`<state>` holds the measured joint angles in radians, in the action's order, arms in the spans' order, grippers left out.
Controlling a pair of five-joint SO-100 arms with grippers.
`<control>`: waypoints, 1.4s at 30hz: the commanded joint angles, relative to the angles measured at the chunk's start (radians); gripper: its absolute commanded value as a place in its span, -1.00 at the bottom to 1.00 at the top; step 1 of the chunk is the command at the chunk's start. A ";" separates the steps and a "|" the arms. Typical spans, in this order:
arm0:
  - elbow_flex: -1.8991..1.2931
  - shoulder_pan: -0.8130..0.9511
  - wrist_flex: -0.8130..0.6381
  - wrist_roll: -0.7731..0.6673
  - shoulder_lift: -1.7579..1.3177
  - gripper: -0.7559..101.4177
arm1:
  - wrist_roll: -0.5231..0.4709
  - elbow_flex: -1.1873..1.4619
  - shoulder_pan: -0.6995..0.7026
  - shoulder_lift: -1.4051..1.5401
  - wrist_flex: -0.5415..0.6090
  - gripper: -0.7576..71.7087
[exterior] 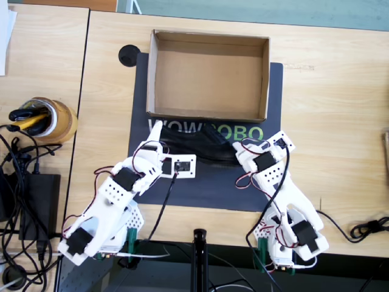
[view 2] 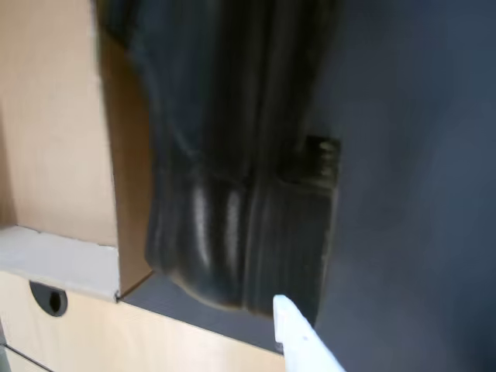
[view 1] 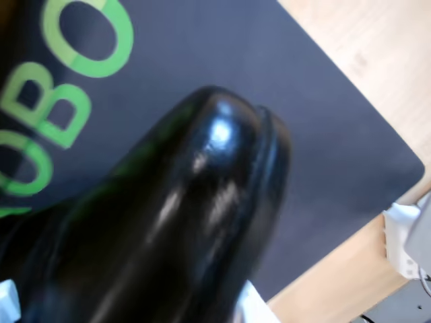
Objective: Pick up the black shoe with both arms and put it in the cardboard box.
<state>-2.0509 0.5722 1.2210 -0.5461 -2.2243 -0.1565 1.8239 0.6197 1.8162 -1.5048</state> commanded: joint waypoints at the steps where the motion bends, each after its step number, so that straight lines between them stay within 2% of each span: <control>1: 0.002 0.009 -0.046 -0.028 0.014 0.21 | -0.005 0.011 0.021 0.006 0.023 0.26; 6: 0.002 0.034 -0.074 -0.057 0.041 0.21 | -0.005 0.032 0.014 0.003 0.041 0.25; 14: 0.002 0.107 -0.040 -0.117 0.026 0.23 | -0.005 0.038 0.017 0.008 0.048 0.25; 20: 0.020 0.201 -0.080 -0.138 0.011 0.24 | 0.002 0.038 0.023 0.009 0.051 0.25; 27: 0.135 0.265 -0.094 -0.281 0.133 0.19 | 0.006 0.043 0.025 0.011 0.049 0.25; 32: 0.135 0.258 -0.141 -0.287 0.202 0.17 | 0.006 0.046 0.028 0.014 0.043 0.25; 37: 0.118 0.238 -0.133 -0.287 0.285 0.30 | 0.005 0.052 0.031 0.015 0.046 0.25; 42: 0.118 0.201 -0.195 -0.299 0.357 0.34 | 0.005 0.052 0.034 0.026 0.048 0.25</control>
<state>-1.9451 0.7823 1.0477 -0.8299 -1.8684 -0.1427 1.8653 0.6335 1.8132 -1.4557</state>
